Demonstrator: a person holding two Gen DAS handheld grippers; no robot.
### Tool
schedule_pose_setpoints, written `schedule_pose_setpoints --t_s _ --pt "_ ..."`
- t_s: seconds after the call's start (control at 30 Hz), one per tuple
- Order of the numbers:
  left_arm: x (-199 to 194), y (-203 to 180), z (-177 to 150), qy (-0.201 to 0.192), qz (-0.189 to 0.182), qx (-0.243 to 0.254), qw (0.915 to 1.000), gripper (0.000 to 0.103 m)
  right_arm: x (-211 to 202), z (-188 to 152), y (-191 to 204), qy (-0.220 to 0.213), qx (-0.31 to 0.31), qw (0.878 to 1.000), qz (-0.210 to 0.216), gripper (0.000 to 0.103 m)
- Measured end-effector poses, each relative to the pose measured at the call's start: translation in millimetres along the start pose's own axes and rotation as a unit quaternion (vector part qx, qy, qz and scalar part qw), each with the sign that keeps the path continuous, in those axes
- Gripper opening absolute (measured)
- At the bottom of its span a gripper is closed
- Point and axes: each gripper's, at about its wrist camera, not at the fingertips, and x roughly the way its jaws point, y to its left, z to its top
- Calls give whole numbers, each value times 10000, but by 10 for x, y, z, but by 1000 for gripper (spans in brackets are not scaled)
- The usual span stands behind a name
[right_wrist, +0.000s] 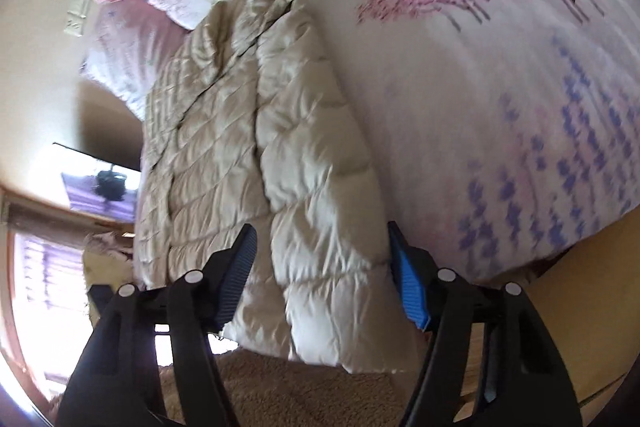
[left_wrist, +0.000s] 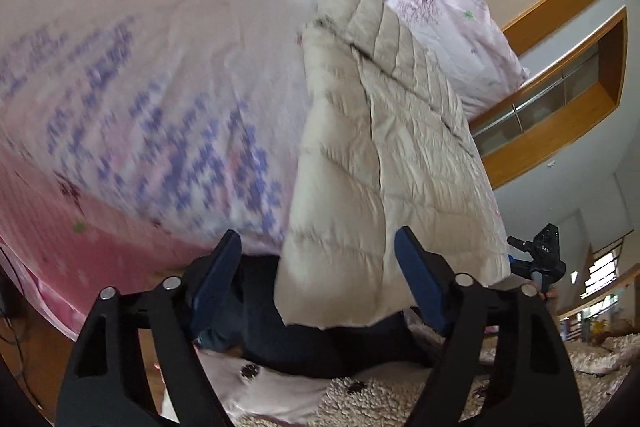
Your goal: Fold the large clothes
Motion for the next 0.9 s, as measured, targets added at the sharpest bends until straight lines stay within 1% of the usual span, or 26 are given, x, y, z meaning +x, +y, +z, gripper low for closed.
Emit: schedule_pose_setpoints --t_s 0.03,0.17,0.2,0.23,0.27,0.3,0.33,0.37,0.4,0.5,0.57,0.73,0.8,0.9 --pt "32 1 -13 51 -13 -12 10000 76 11 -23 13 72 -23 9999 69 63" --pt "189 16 -63 247 -167 -130 9995 73 10 -112 92 182 -221 9996 40 63" --pt "235 21 -73 304 -193 -162 9992 71 12 -129 111 214 -254 9994 39 62" --pt "261 20 -74 340 -212 -180 9990 68 20 -140 128 255 -266 9993 55 54" --pt "295 24 -87 393 -259 -211 9987 61 48 -166 147 339 -284 9990 53 49" --pt "319 22 -85 421 -313 -244 9983 54 71 -179 162 389 -304 9988 41 31" --pt "316 19 -82 416 -357 -256 9982 51 92 -198 175 440 -325 9985 52 22" --pt "306 12 -82 403 -380 -254 9981 44 103 -215 206 436 -378 9983 78 20" --pt "291 -3 -68 390 -395 -238 9982 35 99 -224 261 377 -473 9981 136 16" --pt "196 -83 -60 313 -460 -143 9984 19 19 -239 391 189 -632 9974 300 13" --pt "117 -165 -23 181 -499 -13 9986 15 -73 -216 506 -29 -769 9960 451 13" --pt "-116 -279 175 -408 -660 100 9969 12 -258 -155 763 -506 -1074 9906 687 11" --pt "-189 -278 244 -585 -600 109 9964 11 -322 -150 857 -686 -1216 9872 765 11" --pt "-306 -260 310 -798 -649 63 9947 11 -424 -141 929 -894 -1350 9822 956 11"
